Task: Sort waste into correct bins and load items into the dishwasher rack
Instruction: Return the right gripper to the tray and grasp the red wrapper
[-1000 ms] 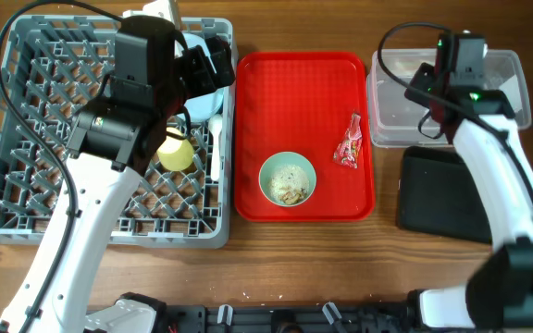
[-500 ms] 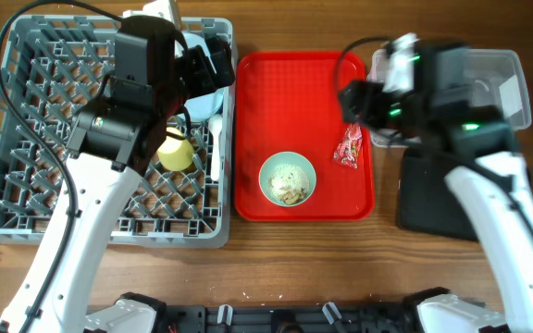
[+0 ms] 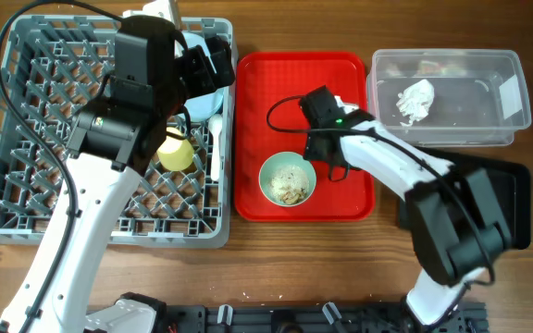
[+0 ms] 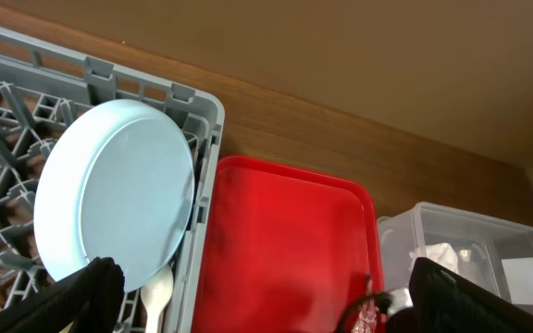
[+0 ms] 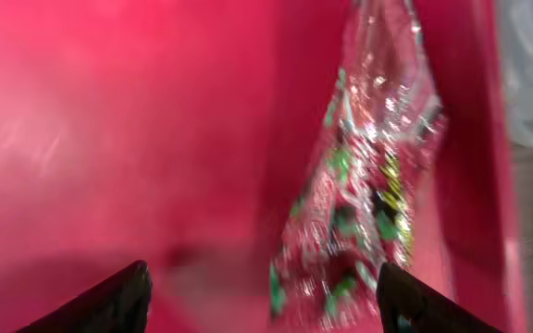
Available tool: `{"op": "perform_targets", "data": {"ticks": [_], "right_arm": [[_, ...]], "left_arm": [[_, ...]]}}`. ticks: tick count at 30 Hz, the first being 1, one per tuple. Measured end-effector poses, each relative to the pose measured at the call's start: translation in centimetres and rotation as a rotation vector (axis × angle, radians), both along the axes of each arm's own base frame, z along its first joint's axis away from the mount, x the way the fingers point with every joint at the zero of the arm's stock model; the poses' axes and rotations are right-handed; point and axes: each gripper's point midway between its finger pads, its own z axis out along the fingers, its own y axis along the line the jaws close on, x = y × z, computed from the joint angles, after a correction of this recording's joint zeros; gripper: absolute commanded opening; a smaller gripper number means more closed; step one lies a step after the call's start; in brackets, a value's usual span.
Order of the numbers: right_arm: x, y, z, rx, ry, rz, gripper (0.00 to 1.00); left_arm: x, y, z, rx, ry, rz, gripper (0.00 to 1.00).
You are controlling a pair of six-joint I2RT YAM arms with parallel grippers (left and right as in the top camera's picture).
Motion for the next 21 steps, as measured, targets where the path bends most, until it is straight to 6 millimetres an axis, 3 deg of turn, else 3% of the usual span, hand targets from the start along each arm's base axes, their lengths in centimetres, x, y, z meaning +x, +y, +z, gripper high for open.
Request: {"op": "perform_targets", "data": {"ticks": [1,2,3,4,8,11,14,16,17,18,19,20,21], "right_arm": [[0.6,0.1,-0.4,0.009,-0.020,-0.023,0.75],[1.0,0.1,-0.5,0.011,-0.032,-0.033,0.62],[1.5,0.2,-0.5,0.017,-0.047,-0.043,0.18],[2.1,0.3,-0.6,0.021,-0.059,-0.054,0.04],[2.3,0.4,-0.6,0.019,-0.059,-0.045,0.04],[1.3,0.4,0.1,0.018,-0.032,0.016,0.04],[1.5,0.7,5.3,0.068,-0.127,0.067,0.04],[1.5,0.8,12.8,0.144,-0.300,0.082,0.04],[1.1,0.2,15.0,0.142,-0.348,0.087,0.04],[0.8,-0.3,15.8,0.129,-0.364,0.081,0.04],[0.7,-1.3,16.8,0.102,-0.391,0.062,0.10],[0.5,-2.5,17.1,0.076,-0.393,0.037,0.46],[0.5,-3.3,17.1,0.063,-0.387,0.025,0.61]], "left_arm": [[0.0,0.0,0.0,0.000,0.000,0.000,1.00],[0.0,0.0,0.0,0.000,0.000,0.000,1.00],[0.0,0.0,0.0,0.000,0.000,0.000,1.00],[0.0,0.0,0.0,0.000,0.000,0.000,1.00],[0.0,0.0,0.0,0.000,0.000,0.000,1.00],[0.0,0.0,0.0,0.000,0.000,0.000,1.00],[0.0,0.0,0.0,0.000,0.000,0.000,1.00],[0.0,0.0,0.0,0.000,0.000,0.000,1.00],[0.0,0.0,0.0,0.000,0.000,0.000,1.00],[0.0,0.0,0.0,0.000,0.001,-0.001,1.00],[0.0,0.0,0.0,0.000,0.000,0.000,1.00],[0.0,0.0,0.0,0.000,0.000,0.000,1.00],[0.0,0.0,0.0,0.000,0.000,0.000,1.00]]}}
